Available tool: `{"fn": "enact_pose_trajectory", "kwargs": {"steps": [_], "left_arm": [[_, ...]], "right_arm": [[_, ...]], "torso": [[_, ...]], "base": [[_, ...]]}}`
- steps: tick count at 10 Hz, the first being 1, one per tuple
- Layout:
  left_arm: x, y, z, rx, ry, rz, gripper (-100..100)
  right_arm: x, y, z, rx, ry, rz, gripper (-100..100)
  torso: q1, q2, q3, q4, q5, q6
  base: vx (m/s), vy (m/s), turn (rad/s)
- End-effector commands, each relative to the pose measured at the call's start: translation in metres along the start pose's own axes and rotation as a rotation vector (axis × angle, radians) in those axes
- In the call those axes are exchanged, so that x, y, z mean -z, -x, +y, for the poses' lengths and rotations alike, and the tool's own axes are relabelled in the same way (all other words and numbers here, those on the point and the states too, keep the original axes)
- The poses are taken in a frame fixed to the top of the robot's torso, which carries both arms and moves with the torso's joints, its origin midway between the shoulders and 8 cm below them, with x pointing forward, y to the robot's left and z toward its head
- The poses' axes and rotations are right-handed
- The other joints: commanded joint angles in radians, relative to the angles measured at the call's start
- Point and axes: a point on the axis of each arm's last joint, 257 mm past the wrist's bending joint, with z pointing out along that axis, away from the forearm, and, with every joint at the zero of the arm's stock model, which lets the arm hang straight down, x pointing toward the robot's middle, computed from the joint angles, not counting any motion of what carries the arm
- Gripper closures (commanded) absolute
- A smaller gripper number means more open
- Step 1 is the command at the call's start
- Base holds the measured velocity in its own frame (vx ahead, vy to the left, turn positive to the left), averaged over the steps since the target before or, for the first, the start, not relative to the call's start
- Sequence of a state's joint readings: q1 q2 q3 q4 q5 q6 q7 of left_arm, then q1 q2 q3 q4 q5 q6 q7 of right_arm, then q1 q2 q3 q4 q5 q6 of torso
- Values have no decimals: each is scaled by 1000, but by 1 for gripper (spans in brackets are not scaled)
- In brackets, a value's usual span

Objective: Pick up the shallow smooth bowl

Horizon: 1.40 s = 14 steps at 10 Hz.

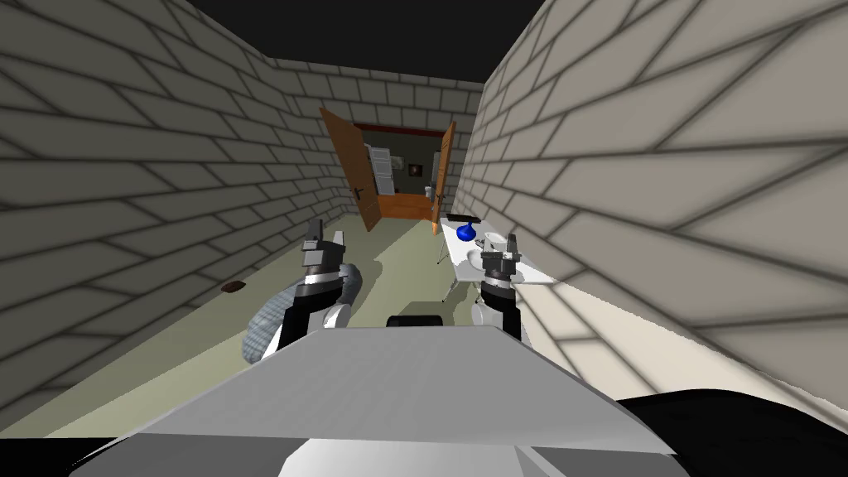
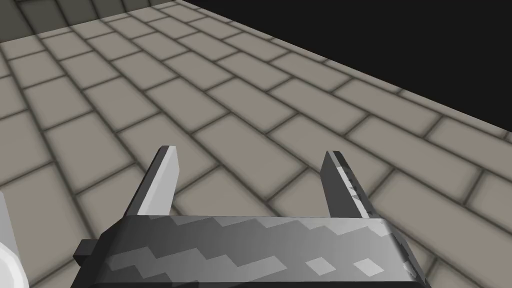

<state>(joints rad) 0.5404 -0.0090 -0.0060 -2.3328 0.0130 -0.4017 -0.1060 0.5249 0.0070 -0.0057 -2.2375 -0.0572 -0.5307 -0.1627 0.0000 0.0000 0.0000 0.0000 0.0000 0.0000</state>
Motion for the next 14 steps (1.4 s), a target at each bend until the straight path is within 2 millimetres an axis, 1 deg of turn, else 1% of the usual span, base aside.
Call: {"fn": "enact_pose_trajectory", "kwargs": {"steps": [1, 4, 6, 8, 9, 12, 13, 14], "left_arm": [[0, 0, 0, 0, 0, 0, 0], [0, 0, 0, 0, 0, 0, 0], [0, 0, 0, 0, 0, 0, 0], [0, 0, 0, 0, 0, 0, 0], [0, 0, 0, 0, 0, 0, 0], [0, 0, 0, 0, 0, 0, 0], [0, 0, 0, 0, 0, 0, 0], [0, 0, 0, 0, 0, 0, 0]], "right_arm": [[3, -4, -5, 21, -18, 32, -100], [14, -12, -24, 89, -79, 107, -100], [27, -15, -44, 156, -136, 166, -100], [45, -16, -67, 238, -201, 226, -100], [46, -16, -67, 242, -203, 235, -100], [82, -10, -107, 400, -314, 355, -100], [82, -10, -107, 404, -315, 366, -100], [97, -5, -121, 467, -353, 417, -100]], "torso": [[0, 0, 0, 0, 0, 0], [1, 8, 5, 2, 0, 0], [2, 11, 6, 2, 1, 0], [3, 14, 8, 3, 1, 0], [3, 16, 9, 4, 1, 0], [1, 13, 7, 3, 0, 0], [3, 14, 8, 3, 1, 0], [3, 11, 7, 3, 1, 0]], "base": [[-41, 1, 1], [-131, 29, 6], [-176, 37, 9], [-232, 49, 16], [-173, 20, 0], [-184, 35, 23], [-157, 54, 8], [-147, 47, 22]]}}
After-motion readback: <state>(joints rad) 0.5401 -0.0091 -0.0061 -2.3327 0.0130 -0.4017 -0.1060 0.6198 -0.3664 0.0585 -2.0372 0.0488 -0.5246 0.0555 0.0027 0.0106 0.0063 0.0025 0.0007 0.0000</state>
